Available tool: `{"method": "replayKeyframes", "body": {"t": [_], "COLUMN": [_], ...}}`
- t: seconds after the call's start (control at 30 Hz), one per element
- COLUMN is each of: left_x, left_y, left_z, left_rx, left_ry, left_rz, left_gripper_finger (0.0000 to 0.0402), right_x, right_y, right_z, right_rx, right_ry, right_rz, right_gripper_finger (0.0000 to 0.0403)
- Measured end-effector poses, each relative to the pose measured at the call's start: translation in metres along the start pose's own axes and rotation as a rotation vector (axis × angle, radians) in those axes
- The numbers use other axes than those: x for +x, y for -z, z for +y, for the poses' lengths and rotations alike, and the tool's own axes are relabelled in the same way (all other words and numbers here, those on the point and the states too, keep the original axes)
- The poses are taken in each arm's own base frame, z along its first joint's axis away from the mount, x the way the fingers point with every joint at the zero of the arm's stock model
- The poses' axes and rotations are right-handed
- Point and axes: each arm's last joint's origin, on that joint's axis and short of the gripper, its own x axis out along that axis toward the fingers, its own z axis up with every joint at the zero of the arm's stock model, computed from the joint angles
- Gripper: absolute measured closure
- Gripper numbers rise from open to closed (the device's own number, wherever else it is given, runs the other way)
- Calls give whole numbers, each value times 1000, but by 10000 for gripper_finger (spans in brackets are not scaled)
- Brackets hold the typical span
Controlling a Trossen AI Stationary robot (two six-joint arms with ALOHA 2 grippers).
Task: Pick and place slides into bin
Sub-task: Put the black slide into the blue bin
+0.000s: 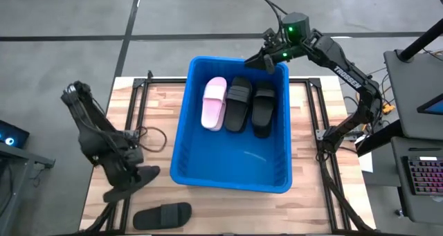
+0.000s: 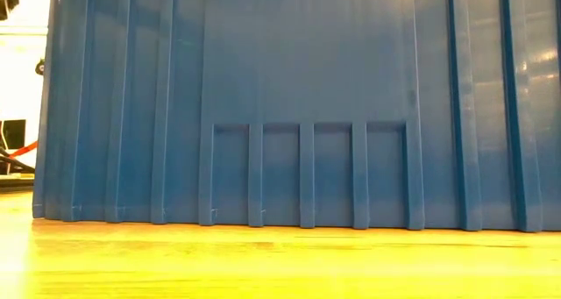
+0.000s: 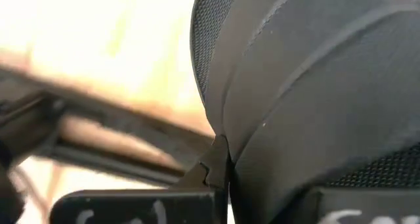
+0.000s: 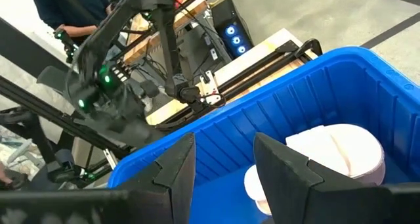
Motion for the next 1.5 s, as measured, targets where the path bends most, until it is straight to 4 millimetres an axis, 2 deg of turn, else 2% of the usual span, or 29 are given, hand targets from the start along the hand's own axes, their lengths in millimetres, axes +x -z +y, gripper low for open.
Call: {"method": "replayKeyframes", "body": {"t": [0.2,0.37,0.43,0.53,0.7,0.9,1.03,1.17,1.37,1.5], "left_x": [-47,-75,-85,-99,-116,-127,-132,-138,-156,-155], "left_y": [1,1,0,-5,-15,-29,-46,-65,-92,-114], "left_z": [2,-4,-6,-8,-12,-18,-27,-37,-40,-38], "left_rx": [78,124,164,243,371,485,553,649,773,855], "left_ry": [328,532,587,629,499,196,29,-54,-4,-10], "left_rz": [-115,-171,-251,-459,-860,-1157,-1241,-1276,-1301,-1300], "left_gripper_finger": [401,402,402,402,402,401,401,401,401,401], "right_x": [0,0,0,0,0,0,0,-1,0,2], "right_y": [0,0,0,0,0,0,0,0,0,-2], "right_z": [0,0,0,0,0,0,0,0,1,8], "right_rx": [4,4,4,5,9,42,73,72,103,182], "right_ry": [0,0,0,1,1,1,1,1,0,-27], "right_rz": [1,1,2,2,2,2,1,0,-1,-22], "right_gripper_finger": [257,257,257,257,257,257,257,257,257,257]}}
